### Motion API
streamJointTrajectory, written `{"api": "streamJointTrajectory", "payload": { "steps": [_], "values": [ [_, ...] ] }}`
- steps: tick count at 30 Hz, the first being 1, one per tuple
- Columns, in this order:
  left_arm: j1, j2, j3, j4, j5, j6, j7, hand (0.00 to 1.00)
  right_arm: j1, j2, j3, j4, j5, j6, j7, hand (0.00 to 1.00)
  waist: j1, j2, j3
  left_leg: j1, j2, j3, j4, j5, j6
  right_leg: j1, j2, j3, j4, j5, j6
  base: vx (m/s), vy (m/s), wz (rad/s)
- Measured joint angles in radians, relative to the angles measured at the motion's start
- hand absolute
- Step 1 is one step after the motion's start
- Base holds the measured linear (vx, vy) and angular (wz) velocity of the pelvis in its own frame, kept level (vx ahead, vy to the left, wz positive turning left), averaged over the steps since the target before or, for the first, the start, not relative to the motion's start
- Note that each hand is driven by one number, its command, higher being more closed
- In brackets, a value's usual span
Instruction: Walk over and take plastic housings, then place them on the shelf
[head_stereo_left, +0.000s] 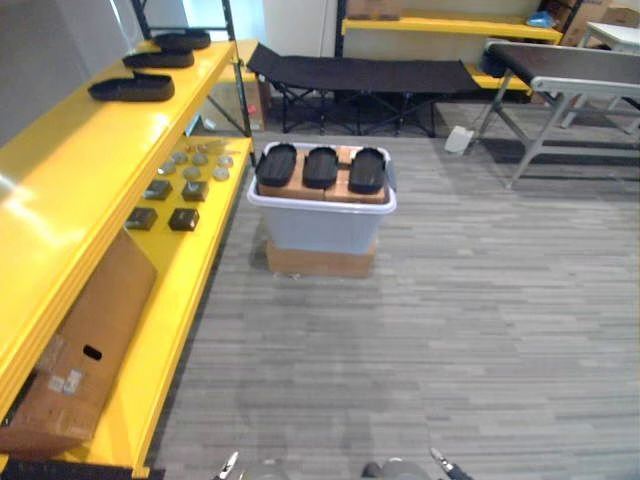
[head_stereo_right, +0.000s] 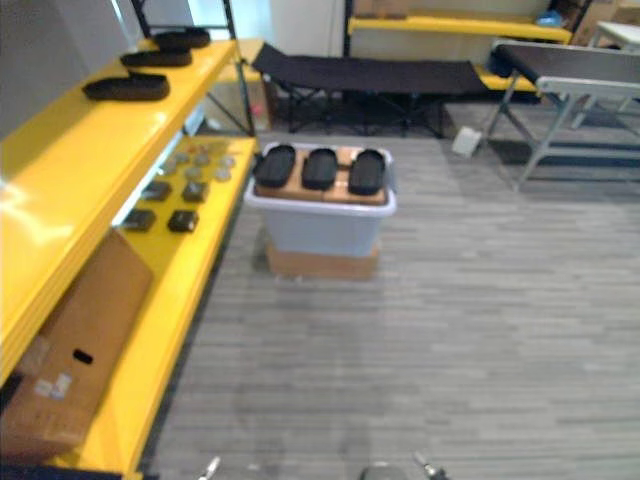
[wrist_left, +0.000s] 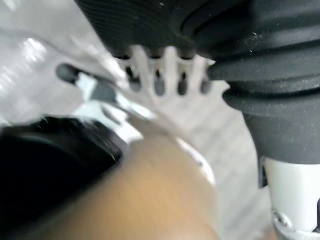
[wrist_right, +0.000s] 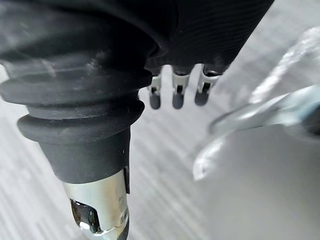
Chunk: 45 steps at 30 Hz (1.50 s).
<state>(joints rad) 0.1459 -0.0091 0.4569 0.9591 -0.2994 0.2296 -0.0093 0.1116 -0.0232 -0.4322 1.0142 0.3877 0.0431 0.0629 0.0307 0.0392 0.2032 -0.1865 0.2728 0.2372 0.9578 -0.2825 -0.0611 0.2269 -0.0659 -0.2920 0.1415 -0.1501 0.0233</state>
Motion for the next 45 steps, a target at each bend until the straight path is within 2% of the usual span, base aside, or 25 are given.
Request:
{"api": "streamJointTrajectory", "payload": {
  "steps": [2, 3, 4, 6, 9, 10, 12, 14, 15, 17, 19, 20, 21, 22, 24, 25, 28, 29, 30, 31, 34, 36, 37, 38, 45],
  "values": [
    [0.007, -0.004, -0.003, 0.004, 0.008, -0.006, -0.002, 0.00, -0.038, 0.016, -0.001, -0.028, -0.001, -0.001, -0.001, 0.00, 0.025, -0.012, 0.000, -0.050, -0.060, 0.041, -0.240, 0.005, 0.009, 0.023, -0.055, 0.031, -0.003, -0.025, 0.043, 0.37, 0.180, -0.51],
    [0.025, -0.009, -0.001, 0.004, 0.029, -0.015, -0.004, 0.00, -0.054, 0.017, 0.003, -0.057, -0.004, 0.000, -0.003, 0.00, 0.035, -0.011, -0.003, -0.056, -0.102, 0.020, -0.473, 0.110, 0.018, 0.025, -0.078, 0.063, 0.007, -0.050, 0.081, 0.45, 0.320, -0.74],
    [0.033, -0.007, 0.003, 0.006, 0.036, -0.021, -0.004, 0.00, -0.061, 0.026, 0.005, -0.062, -0.009, 0.001, -0.004, 0.00, 0.049, -0.020, -0.004, -0.039, -0.119, 0.024, -0.488, 0.164, 0.056, 0.027, -0.093, 0.092, 0.011, -0.062, 0.096, 0.48, 0.301, -0.62],
    [0.044, 0.018, 0.002, 0.002, 0.066, -0.056, -0.003, 0.00, -0.092, 0.066, 0.094, -0.082, -0.010, 0.009, -0.011, 0.00, 0.070, -0.073, -0.008, -0.009, -0.150, 0.059, -0.479, 0.075, 0.033, 0.011, -0.094, 0.166, 0.029, -0.049, 0.074, 0.43, 0.186, -0.44],
    [0.030, 0.034, -0.001, 0.006, 0.083, -0.073, 0.008, 0.00, -0.097, 0.082, 0.111, -0.085, -0.019, 0.012, -0.020, 0.00, 0.087, -0.101, -0.020, 0.035, -0.166, 0.069, -0.444, -0.010, 0.062, -0.002, -0.113, 0.228, 0.142, -0.049, 0.073, 0.41, 0.185, -0.32],
    [0.031, 0.041, -0.018, 0.006, 0.083, -0.080, 0.009, 0.00, -0.102, 0.085, 0.112, -0.085, -0.019, 0.015, -0.020, 0.00, 0.093, -0.104, -0.022, 0.089, -0.169, 0.092, -0.455, -0.041, 0.070, -0.049, -0.125, 0.261, 0.291, -0.045, 0.080, 0.36, 0.131, -0.41],
    [0.025, 0.053, -0.047, 0.008, 0.089, -0.096, 0.027, 0.00, -0.103, 0.089, 0.109, -0.065, -0.020, 0.022, -0.019, 0.00, 0.081, -0.101, -0.014, 0.200, -0.183, 0.104, -0.508, -0.052, 0.080, -0.153, -0.130, 0.267, 0.591, -0.022, 0.172, 0.45, 0.067, -0.17],
    [-0.002, 0.068, -0.116, 0.024, 0.092, -0.125, 0.041, 0.00, -0.107, 0.077, 0.096, -0.017, -0.045, 0.028, -0.018, 0.00, 0.066, -0.086, -0.008, 0.337, -0.179, 0.098, -0.591, -0.051, 0.079, -0.246, -0.116, 0.157, 0.727, -0.095, 0.062, 0.54, -0.039, 0.09],
    [-0.033, 0.072, -0.143, 0.030, 0.078, -0.145, 0.045, 0.00, -0.106, 0.071, 0.096, -0.023, -0.050, 0.022, -0.019, 0.00, 0.061, -0.070, -0.005, 0.377, -0.159, 0.076, -0.608, -0.051, 0.079, -0.319, -0.097, 0.069, 0.657, -0.136, -0.011, 0.47, -0.107, 0.11],
    [-0.074, 0.067, -0.161, 0.034, 0.070, -0.162, 0.045, 0.00, -0.099, 0.070, 0.086, -0.040, -0.050, 0.016, -0.021, 0.00, 0.041, -0.070, -0.005, 0.386, -0.146, 0.053, -0.611, -0.051, 0.078, -0.377, -0.095, 0.024, 0.496, -0.126, -0.005, 0.35, -0.151, 0.62],
    [-0.121, 0.032, -0.166, 0.027, 0.028, -0.172, 0.043, 0.00, -0.092, 0.061, 0.059, -0.052, -0.052, 0.013, -0.025, 0.00, 0.014, -0.066, -0.004, 0.413, -0.137, 0.006, -0.643, -0.068, 0.048, -0.420, -0.115, 0.036, 0.303, -0.041, -0.005, 0.35, -0.203, 1.07],
    [-0.129, 0.018, -0.163, 0.011, -0.001, -0.172, 0.043, 0.00, -0.082, 0.057, 0.062, -0.049, -0.065, 0.013, -0.025, 0.00, 0.006, -0.072, -0.004, 0.436, -0.145, -0.039, -0.650, -0.102, -0.010, -0.421, -0.114, 0.083, 0.175, 0.127, -0.018, 0.43, -0.258, 0.87],
    [-0.139, 0.005, -0.143, 0.010, -0.019, -0.171, 0.043, 0.00, -0.074, 0.049, 0.065, -0.037, -0.090, 0.012, -0.023, 0.00, 0.010, -0.090, -0.001, 0.463, -0.137, -0.081, -0.625, -0.130, -0.049, -0.430, -0.117, 0.130, 0.201, 0.228, 0.055, 0.43, -0.278, 0.62],
    [-0.141, -0.010, -0.131, 0.018, -0.025, -0.167, 0.045, 0.00, -0.077, 0.029, 0.067, -0.024, -0.101, 0.012, -0.021, 0.00, 0.013, -0.057, 0.000, 0.466, -0.106, -0.099, -0.607, -0.131, -0.051, -0.431, -0.088, 0.119, 0.243, 0.204, 0.022, 0.39, -0.281, 0.24],
    [-0.125, -0.073, -0.128, 0.028, -0.048, -0.160, 0.048, 0.00, -0.064, -0.017, 0.064, -0.005, -0.119, 0.014, -0.026, 0.00, 0.011, 0.019, -0.031, 0.462, -0.033, -0.146, -0.600, -0.126, -0.049, -0.412, -0.022, 0.089, 0.208, 0.148, 0.023, 0.36, -0.239, -0.03],
    [-0.123, -0.075, -0.133, 0.037, -0.047, -0.152, 0.046, 0.00, -0.067, -0.020, 0.061, -0.004, -0.125, 0.015, -0.027, 0.00, 0.011, 0.025, -0.032, 0.458, -0.028, -0.149, -0.599, -0.111, -0.053, -0.417, -0.017, 0.084, 0.212, 0.131, 0.019, 0.33, -0.224, -0.06],
    [-0.125, -0.068, -0.080, 0.023, -0.047, -0.132, 0.070, 0.00, -0.055, -0.016, 0.060, -0.001, -0.126, 0.031, -0.048, 0.00, 0.008, 0.003, -0.020, 0.359, -0.041, -0.208, -0.409, 0.011, -0.029, -0.386, -0.022, 0.072, 0.204, 0.079, 0.019, 0.25, -0.277, 0.15],
    [-0.123, -0.064, -0.056, 0.009, -0.045, -0.134, 0.076, 0.00, -0.051, -0.016, 0.060, -0.001, -0.124, 0.034, -0.063, 0.00, 0.012, 0.009, -0.013, 0.274, -0.032, -0.227, -0.239, 0.113, -0.033, -0.339, -0.015, 0.071, 0.165, 0.080, 0.018, 0.19, -0.086, 0.08],
    [-0.112, -0.059, -0.043, 0.006, -0.042, -0.134, 0.071, 0.00, -0.049, -0.016, 0.059, -0.003, -0.123, 0.035, -0.070, 0.00, 0.013, 0.003, -0.006, 0.208, -0.015, -0.223, -0.123, 0.082, -0.055, -0.284, -0.009, 0.068, 0.109, 0.086, 0.015, 0.24, -0.088, 0.05],
    [-0.104, -0.056, -0.044, 0.007, -0.034, -0.134, 0.070, 0.00, -0.043, -0.015, 0.057, -0.003, -0.122, 0.035, -0.070, 0.00, 0.014, 0.005, -0.006, 0.191, -0.002, -0.204, -0.117, 0.050, -0.057, -0.257, -0.006, 0.066, 0.083, 0.092, 0.014, 0.24, -0.011, 0.01],
    [-0.081, -0.043, -0.046, 0.005, 0.007, -0.138, 0.069, 0.00, -0.004, 0.007, 0.003, -0.027, -0.102, 0.029, -0.065, 0.00, 0.007, 0.006, -0.006, 0.174, 0.034, 0.008, -0.398, 0.020, -0.030, -0.161, -0.016, 0.044, -0.036, 0.126, 0.039, 0.20, 0.074, 0.08],
    [-0.092, -0.038, -0.043, 0.022, 0.027, -0.136, 0.061, 0.00, 0.015, 0.019, -0.037, -0.044, -0.079, 0.024, -0.064, 0.00, 0.012, 0.002, -0.008, 0.173, 0.020, 0.085, -0.544, 0.048, -0.054, -0.154, -0.038, 0.042, -0.063, 0.143, 0.066, 0.15, 0.155, 0.04],
    [-0.098, -0.021, -0.037, 0.032, 0.044, -0.137, 0.056, 0.00, 0.025, 0.040, -0.058, -0.050, -0.079, 0.021, -0.062, 0.00, 0.012, -0.016, -0.018, 0.171, -0.026, 0.100, -0.591, 0.060, -0.044, -0.156, -0.064, 0.044, -0.101, 0.161, 0.092, 0.11, 0.123, -0.09],
    [-0.153, -0.019, -0.166, 0.046, 0.022, -0.177, 0.036, 0.00, 0.063, 0.057, -0.015, -0.066, -0.128, -0.045, 0.001, 0.00, 0.010, -0.054, -0.050, 0.254, -0.145, 0.100, -0.753, 0.101, -0.036, -0.120, -0.143, -0.009, -0.133, 0.172, 0.118, 0.08, 0.095, -0.01],
    [-0.152, -0.019, -0.165, 0.046, 0.022, -0.182, 0.039, 0.00, 0.063, 0.057, -0.011, -0.066, -0.126, -0.047, 0.001, 0.00, 0.010, -0.056, -0.049, 0.255, -0.145, 0.095, -0.751, 0.101, -0.036, -0.123, -0.148, -0.011, -0.119, 0.167, 0.114, -0.02, 0.008, 0.01]
  ]
}}
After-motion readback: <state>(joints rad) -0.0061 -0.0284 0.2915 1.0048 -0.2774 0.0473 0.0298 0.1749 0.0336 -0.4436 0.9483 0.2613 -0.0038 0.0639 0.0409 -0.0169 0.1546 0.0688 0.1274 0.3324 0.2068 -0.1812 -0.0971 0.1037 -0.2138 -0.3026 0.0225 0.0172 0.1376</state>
